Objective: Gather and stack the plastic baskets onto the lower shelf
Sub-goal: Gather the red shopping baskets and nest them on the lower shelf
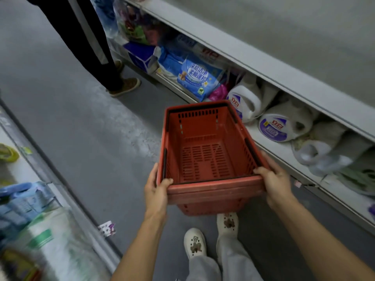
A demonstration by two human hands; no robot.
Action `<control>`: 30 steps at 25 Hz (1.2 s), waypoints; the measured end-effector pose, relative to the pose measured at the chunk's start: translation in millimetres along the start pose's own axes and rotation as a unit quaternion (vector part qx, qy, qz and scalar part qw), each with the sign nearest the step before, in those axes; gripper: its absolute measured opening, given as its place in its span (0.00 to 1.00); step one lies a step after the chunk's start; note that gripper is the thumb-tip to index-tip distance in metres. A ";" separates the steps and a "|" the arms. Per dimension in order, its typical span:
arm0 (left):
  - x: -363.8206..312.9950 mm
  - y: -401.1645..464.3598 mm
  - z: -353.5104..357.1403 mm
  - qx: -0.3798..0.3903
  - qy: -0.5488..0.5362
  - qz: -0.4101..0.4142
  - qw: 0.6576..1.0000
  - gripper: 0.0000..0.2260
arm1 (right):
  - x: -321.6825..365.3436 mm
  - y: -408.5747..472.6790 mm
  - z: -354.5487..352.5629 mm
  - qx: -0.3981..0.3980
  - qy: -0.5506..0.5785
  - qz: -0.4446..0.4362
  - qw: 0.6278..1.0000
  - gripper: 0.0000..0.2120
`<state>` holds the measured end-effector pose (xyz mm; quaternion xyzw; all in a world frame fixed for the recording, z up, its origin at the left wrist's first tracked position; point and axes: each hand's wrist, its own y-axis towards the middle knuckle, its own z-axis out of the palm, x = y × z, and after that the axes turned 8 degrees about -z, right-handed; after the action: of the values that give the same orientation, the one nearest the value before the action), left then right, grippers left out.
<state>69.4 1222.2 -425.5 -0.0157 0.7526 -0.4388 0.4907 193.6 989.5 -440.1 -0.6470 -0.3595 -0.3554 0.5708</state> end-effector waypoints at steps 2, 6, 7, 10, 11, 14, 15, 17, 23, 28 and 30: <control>-25.6 -16.7 -0.3 0.027 0.004 0.028 0.999 0.29 | 29.1 -20.0 -5.4 -0.008 0.013 -0.033 0.999 0.30; -74.5 -61.0 -4.5 0.061 0.004 0.075 0.995 0.28 | 84.9 -58.6 -20.1 -0.034 0.055 -0.073 0.995 0.30; -83.5 -72.7 -4.8 0.067 0.004 0.086 0.994 0.28 | 94.7 -66.1 -25.3 -0.042 0.060 -0.081 0.994 0.30; -107.2 -110.3 -2.5 0.089 0.000 0.123 0.988 0.28 | 118.9 -87.7 -48.4 -0.053 0.081 -0.112 0.989 0.32; -114.1 -121.1 1.9 0.099 -0.003 0.135 0.986 0.28 | 126.8 -93.4 -57.8 -0.060 0.089 -0.121 0.987 0.32; -130.3 -150.9 22.7 0.135 -0.011 0.154 0.979 0.29 | 145.3 -106.6 -89.0 -0.088 0.113 -0.139 0.980 0.31; -134.2 -158.8 33.2 0.147 -0.008 0.161 0.976 0.29 | 150.1 -109.9 -101.4 -0.097 0.121 -0.148 0.977 0.31; -137.8 -167.5 55.8 0.171 -0.003 0.173 0.970 0.29 | 153.8 -113.5 -126.0 -0.122 0.132 -0.161 0.971 0.30; -121.1 -184.9 153.5 0.267 0.029 0.182 0.946 0.31 | 145.2 -109.2 -211.8 -0.235 0.159 -0.176 0.943 0.31; -96.9 -198.0 251.0 0.335 0.083 0.182 0.921 0.31 | 125.7 -81.7 -284.6 -0.290 0.181 -0.178 0.922 0.32; -85.6 -206.3 288.1 0.358 0.104 0.178 0.910 0.31 | 122.1 -65.3 -315.2 -0.315 0.178 -0.175 0.916 0.31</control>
<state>246.6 948.5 -262.4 0.3416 0.5818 -0.5834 0.4523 180.9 689.3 -272.1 -0.6461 -0.2294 -0.6534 0.3209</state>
